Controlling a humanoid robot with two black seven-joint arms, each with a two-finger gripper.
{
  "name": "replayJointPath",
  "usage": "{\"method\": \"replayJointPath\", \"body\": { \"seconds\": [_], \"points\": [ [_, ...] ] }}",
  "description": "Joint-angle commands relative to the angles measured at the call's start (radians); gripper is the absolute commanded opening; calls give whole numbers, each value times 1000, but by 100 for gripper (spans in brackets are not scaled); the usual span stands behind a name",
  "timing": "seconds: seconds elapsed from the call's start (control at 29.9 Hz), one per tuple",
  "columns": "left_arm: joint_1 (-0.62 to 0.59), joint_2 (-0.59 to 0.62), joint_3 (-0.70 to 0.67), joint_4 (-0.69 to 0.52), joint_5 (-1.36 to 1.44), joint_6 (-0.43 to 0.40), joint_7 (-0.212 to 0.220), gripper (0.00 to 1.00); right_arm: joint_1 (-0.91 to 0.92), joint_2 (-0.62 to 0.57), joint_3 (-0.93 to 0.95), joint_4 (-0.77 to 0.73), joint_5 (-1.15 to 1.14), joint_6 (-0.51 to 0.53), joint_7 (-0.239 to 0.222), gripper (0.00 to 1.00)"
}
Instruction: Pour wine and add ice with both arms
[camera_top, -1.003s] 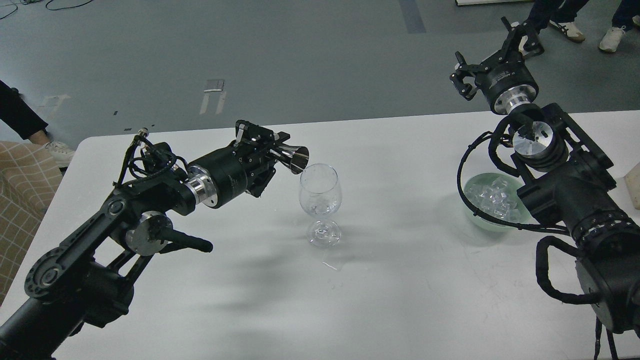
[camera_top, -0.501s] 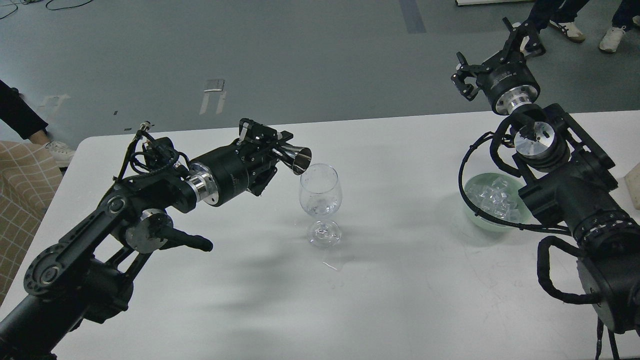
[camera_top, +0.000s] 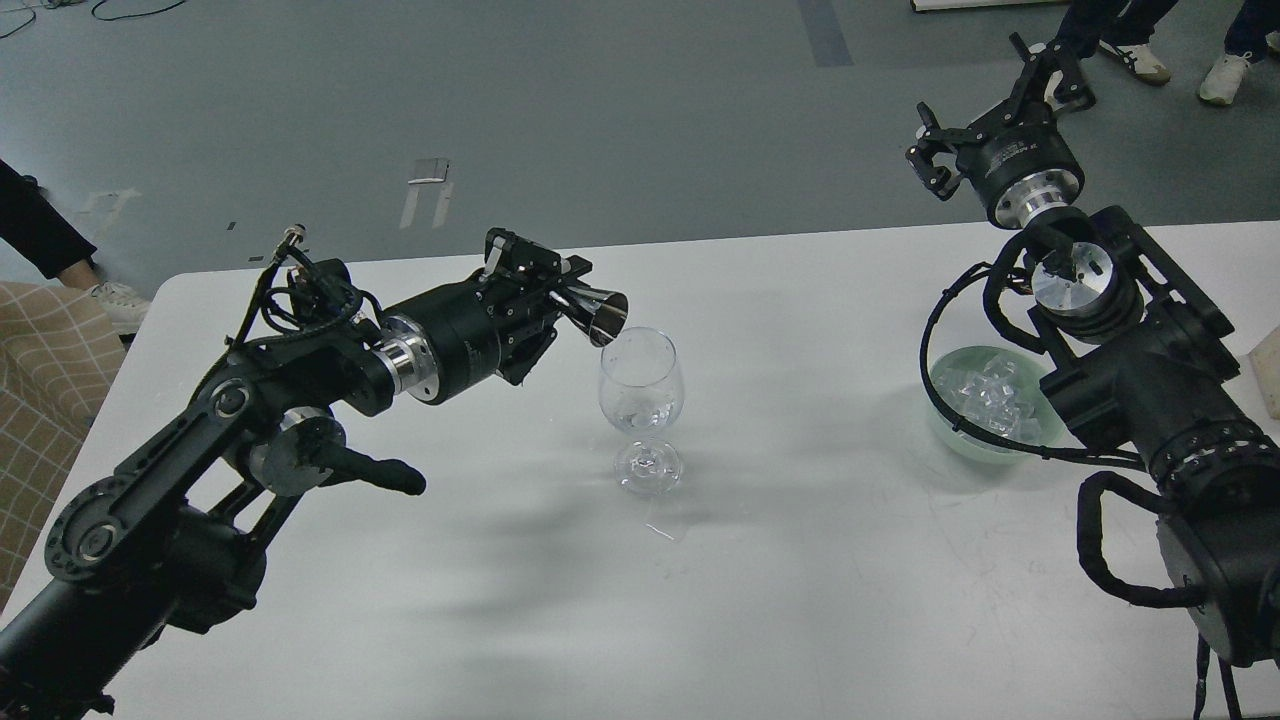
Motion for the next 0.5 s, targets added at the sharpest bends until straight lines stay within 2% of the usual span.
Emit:
{"method": "replayJointPath", "body": {
  "seconds": [0.0, 0.47],
  "points": [
    [-14, 0, 1, 0, 0, -2, 9, 0, 0, -1, 0, 0, 0, 1, 0, 100],
    [-19, 14, 1, -22, 95, -40, 24, 0, 1, -3, 2, 1, 0, 1, 0, 100]
  ]
}}
